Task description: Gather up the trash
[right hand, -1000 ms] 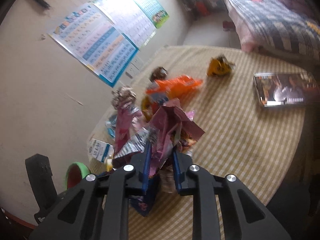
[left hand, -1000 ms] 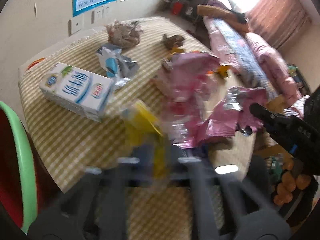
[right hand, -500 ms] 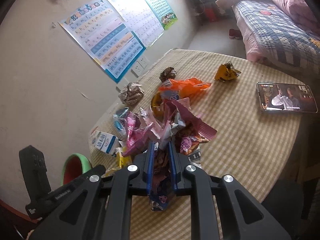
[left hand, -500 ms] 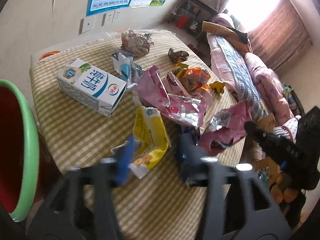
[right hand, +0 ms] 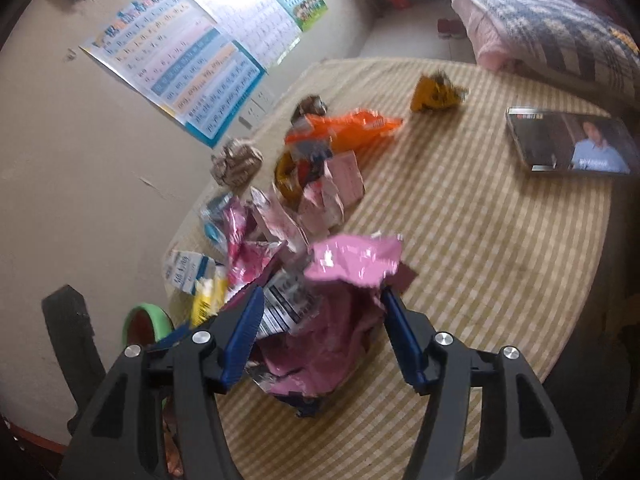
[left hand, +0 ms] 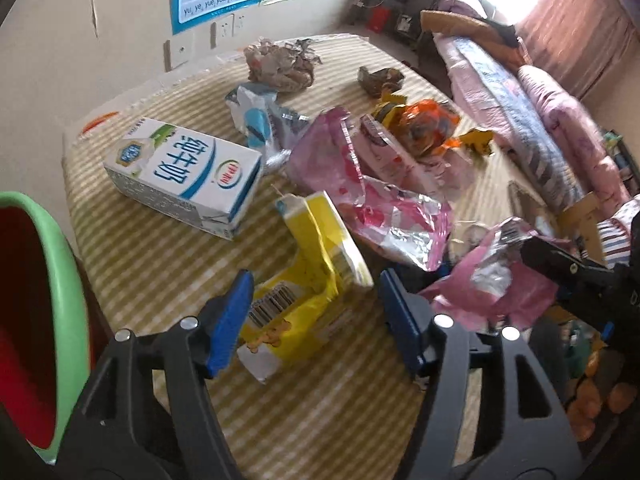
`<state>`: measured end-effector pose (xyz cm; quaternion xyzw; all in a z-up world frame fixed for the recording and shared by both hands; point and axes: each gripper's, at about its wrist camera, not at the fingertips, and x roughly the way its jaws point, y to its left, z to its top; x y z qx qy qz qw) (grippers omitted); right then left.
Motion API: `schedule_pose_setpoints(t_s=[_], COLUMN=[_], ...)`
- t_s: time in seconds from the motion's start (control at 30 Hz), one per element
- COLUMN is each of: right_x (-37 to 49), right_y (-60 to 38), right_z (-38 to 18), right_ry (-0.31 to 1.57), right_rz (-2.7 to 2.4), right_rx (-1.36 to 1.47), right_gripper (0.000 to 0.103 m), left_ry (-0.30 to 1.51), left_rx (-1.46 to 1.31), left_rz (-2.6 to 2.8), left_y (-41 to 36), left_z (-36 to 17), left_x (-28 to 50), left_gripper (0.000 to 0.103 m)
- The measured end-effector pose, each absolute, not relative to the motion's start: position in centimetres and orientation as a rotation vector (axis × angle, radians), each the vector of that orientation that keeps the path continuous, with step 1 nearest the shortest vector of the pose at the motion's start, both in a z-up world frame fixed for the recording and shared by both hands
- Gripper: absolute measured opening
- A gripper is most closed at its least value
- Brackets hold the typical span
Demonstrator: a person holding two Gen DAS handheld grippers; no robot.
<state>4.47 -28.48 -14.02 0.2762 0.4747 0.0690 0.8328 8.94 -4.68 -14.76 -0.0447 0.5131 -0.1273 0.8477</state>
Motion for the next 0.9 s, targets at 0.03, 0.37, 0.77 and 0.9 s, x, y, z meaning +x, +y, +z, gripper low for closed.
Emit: schedule_pose_setpoints(t_s=[0.03, 0.37, 0.77, 0.9], right_x=[4.5, 3.7, 2.4, 2.1], right_y=[-28.4, -28.8, -28.3, -27.2], right_z=[-14.3, -13.6, -9.7, -7.5], right_ry=[1.016, 0.970, 0.861, 0.818], right_rz=[0.146, 0.174, 0.217, 0.232], right_rx=[0.590, 0.592, 0.568, 0.530], right_gripper=[0.053, 0.023, 0.023, 0.023], left_ry=[1.083, 1.090, 1.035, 0.991], left_rx=[-0.095, -0.074, -0.174, -0.242], left_rz=[-0.263, -0.255, -0.311, -0.376], left_y=[-4.5, -4.5, -3.5, -2.7], left_z=[-14.9, -15.2, -13.3, -11.4], left_x=[9.0, 9.3, 7.6, 6.3], left_gripper=[0.064, 0.055, 0.026, 0.026])
